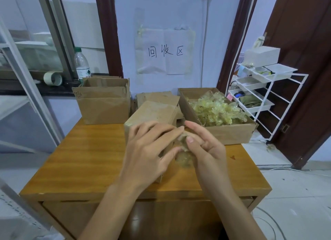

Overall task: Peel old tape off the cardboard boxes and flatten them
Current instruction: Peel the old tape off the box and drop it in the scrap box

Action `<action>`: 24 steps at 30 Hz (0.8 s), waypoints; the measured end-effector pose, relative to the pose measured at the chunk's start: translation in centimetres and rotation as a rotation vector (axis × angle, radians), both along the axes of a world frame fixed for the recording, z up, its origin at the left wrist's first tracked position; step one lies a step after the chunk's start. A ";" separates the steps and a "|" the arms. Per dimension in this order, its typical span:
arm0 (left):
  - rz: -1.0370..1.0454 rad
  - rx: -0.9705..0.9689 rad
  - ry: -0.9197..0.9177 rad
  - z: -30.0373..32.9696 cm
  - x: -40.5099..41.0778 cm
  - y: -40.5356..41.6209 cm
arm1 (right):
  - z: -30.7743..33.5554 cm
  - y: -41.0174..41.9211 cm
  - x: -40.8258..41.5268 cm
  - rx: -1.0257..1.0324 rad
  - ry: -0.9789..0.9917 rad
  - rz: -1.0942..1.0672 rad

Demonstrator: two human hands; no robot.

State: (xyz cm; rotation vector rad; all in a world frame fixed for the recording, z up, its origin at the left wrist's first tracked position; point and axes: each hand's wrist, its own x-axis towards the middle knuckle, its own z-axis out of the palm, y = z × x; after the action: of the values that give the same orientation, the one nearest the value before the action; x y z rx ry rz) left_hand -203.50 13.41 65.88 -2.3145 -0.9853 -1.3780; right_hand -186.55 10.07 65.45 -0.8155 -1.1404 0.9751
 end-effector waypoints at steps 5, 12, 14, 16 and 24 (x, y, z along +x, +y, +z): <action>-0.036 0.043 -0.174 -0.3 0.0 1.6 | -0.2 1.0 -0.3 -0.035 -0.130 0.100; 0.031 -0.017 -0.232 0.4 -2.1 2.0 | -0.2 0.7 -0.8 0.064 -0.176 0.096; 0.061 0.034 -0.122 0.1 -2.3 1.5 | 0.0 0.9 -1.5 0.077 -0.183 0.025; 0.036 0.009 -0.070 -0.3 -2.2 0.8 | 0.0 1.0 -2.0 0.089 -0.145 -0.027; -0.097 -0.157 -0.163 -0.4 -1.6 -0.7 | 0.5 0.7 -2.0 0.082 -0.083 -0.127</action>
State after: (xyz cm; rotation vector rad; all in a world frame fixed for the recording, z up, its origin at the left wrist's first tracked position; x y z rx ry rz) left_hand -205.13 12.73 65.45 -2.4229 -1.0764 -1.6030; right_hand -188.54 10.73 65.97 -0.8581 -1.1770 0.7908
